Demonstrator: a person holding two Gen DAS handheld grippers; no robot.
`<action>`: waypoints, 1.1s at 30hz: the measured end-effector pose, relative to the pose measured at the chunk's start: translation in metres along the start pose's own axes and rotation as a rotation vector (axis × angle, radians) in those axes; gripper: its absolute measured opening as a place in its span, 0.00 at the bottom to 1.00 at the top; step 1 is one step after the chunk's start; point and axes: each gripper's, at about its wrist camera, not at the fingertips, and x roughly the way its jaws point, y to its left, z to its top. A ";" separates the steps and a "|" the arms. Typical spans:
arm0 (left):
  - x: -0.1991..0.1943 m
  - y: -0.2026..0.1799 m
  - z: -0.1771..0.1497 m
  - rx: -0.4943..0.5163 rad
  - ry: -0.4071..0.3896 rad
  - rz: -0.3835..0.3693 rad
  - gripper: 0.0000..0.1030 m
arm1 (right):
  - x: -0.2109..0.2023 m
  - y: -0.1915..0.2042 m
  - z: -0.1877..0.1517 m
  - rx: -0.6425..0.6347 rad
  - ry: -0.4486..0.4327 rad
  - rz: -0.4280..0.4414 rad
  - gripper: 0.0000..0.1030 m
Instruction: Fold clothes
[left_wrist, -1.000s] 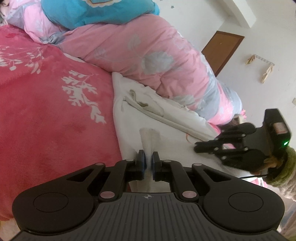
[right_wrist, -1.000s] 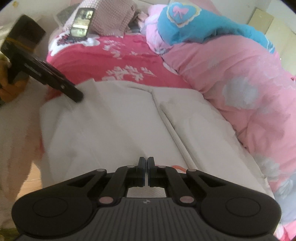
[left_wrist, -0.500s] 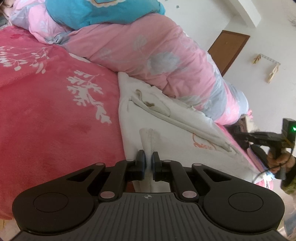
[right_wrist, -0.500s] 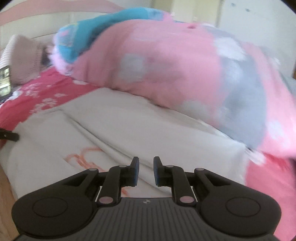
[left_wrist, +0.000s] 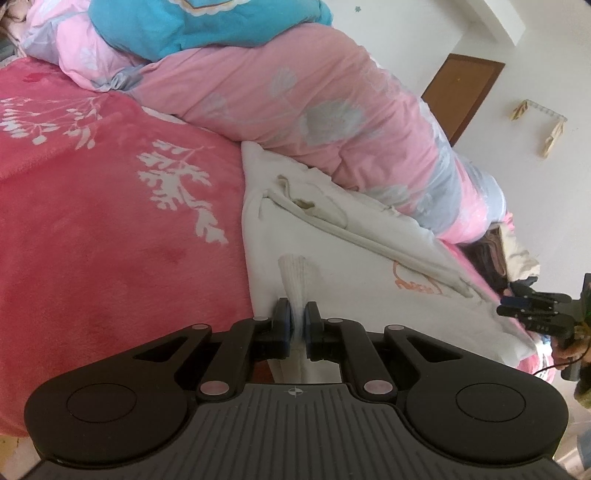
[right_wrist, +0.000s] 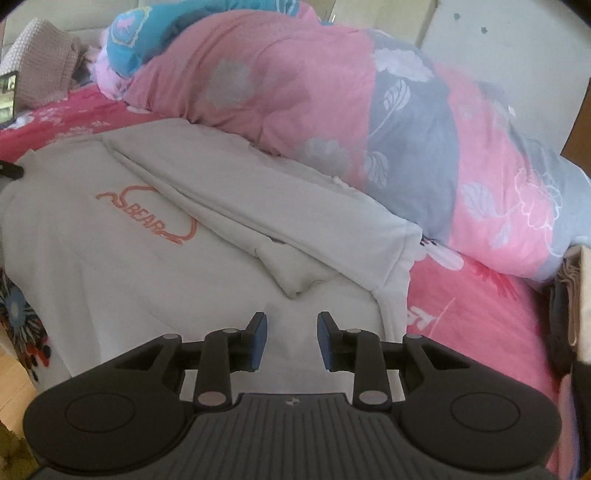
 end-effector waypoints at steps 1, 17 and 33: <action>0.000 0.000 0.000 0.001 0.000 0.001 0.07 | 0.000 0.000 0.001 -0.003 -0.011 0.010 0.31; 0.000 0.004 0.000 -0.013 0.000 -0.016 0.07 | 0.044 -0.001 0.025 -0.257 0.152 0.341 0.39; 0.000 0.004 0.000 -0.015 -0.002 -0.022 0.07 | 0.026 -0.001 0.024 -0.168 0.083 0.225 0.01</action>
